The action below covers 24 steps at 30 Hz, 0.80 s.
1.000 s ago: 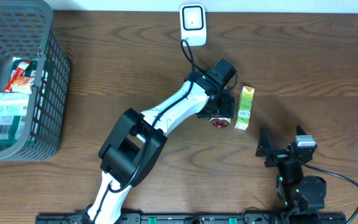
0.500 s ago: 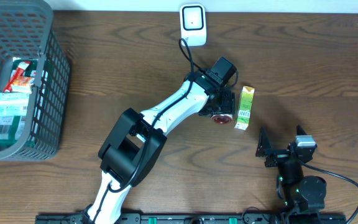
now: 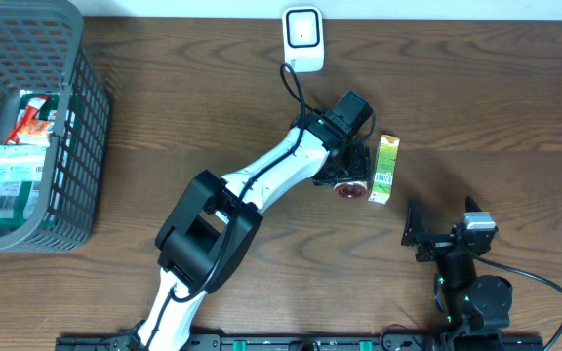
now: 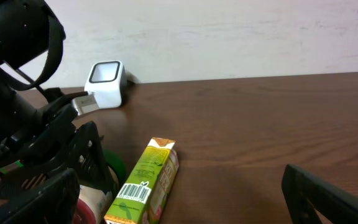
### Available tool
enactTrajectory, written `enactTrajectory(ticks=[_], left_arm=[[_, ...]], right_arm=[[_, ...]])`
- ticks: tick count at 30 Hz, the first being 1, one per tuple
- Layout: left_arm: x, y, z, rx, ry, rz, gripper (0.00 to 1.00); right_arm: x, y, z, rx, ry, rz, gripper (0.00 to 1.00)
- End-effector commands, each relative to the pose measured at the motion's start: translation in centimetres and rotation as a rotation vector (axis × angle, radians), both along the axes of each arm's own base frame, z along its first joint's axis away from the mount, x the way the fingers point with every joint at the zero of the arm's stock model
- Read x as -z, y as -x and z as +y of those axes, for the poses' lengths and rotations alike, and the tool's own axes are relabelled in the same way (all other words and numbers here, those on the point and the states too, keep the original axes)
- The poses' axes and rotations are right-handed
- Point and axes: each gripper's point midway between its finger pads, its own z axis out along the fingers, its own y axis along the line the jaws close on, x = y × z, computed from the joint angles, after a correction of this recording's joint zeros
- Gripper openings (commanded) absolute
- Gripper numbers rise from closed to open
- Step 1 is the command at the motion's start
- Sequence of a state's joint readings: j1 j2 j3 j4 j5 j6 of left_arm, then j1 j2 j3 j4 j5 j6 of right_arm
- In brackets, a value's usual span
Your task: Scan the item barcode
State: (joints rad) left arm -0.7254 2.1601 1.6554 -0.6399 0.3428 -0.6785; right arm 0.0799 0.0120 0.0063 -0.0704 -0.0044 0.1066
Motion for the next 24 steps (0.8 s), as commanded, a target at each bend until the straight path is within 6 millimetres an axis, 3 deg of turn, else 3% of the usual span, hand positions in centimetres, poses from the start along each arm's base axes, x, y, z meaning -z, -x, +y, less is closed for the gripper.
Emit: enactTrajectory(ticks=[1, 13, 20, 24], left_arm=[[0.0, 1.0, -0.4, -0.019, 0.033, 0.061, 0.69], [-0.5, 1.4, -1.4, -0.010, 0.095, 0.098, 0.69], [0.2, 0.5, -0.4, -0.009, 0.013, 0.018, 0.69], [0.3, 1.0, -0.9, 0.028, 0.003, 0.001, 0.69]], right_arm=[[0.0, 0.0, 0.2, -0.007, -0.012, 0.002, 0.99], [0.1, 0.0, 0.2, -0.007, -0.012, 0.003, 0.99], [0.1, 0.0, 0.2, -0.007, -0.012, 0.003, 0.99], [0.1, 0.0, 0.2, -0.007, -0.012, 0.003, 0.99]])
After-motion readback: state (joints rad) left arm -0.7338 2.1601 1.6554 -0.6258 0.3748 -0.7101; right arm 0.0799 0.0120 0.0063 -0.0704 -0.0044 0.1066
